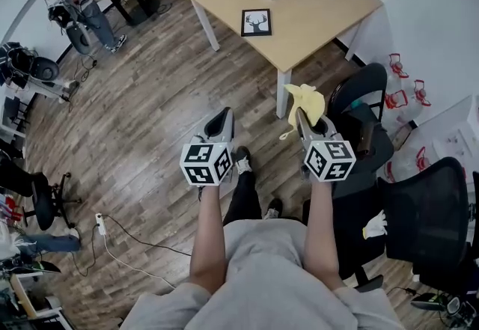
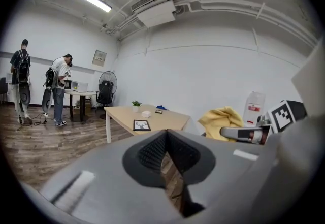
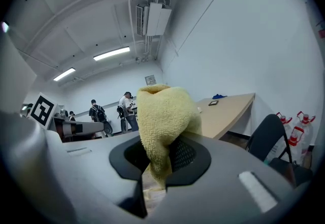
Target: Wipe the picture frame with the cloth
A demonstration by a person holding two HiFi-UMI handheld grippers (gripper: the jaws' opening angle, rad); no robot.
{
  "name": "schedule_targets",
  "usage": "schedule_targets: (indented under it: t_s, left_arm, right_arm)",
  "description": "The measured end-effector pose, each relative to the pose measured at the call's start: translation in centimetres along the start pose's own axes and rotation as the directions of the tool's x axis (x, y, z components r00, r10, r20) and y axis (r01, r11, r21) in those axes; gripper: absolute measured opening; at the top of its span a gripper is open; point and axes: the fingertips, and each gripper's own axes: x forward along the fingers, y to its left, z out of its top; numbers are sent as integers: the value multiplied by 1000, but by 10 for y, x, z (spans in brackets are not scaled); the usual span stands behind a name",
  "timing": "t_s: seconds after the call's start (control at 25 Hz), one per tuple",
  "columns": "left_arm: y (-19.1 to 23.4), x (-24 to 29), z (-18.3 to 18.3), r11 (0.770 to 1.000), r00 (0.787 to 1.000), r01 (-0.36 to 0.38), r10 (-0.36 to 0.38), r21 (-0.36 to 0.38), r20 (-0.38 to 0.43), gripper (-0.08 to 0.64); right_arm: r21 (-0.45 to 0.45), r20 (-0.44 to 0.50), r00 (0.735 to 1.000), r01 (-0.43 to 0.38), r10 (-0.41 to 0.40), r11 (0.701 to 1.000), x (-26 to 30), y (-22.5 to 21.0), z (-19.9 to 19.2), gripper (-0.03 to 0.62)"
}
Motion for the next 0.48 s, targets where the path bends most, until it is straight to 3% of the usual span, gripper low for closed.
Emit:
schedule_targets:
  t_s: [0.2, 0.48]
  left_arm:
    - [8, 29, 21, 998, 997, 56, -54, -25, 60, 52]
    - [51, 100, 48, 998, 997, 65, -65, 1, 33, 52]
  right_arm:
    - [23, 17, 1000, 25, -25, 999, 24, -18, 13, 54]
    - [15, 14, 998, 59, -60, 998, 93, -49, 36, 54]
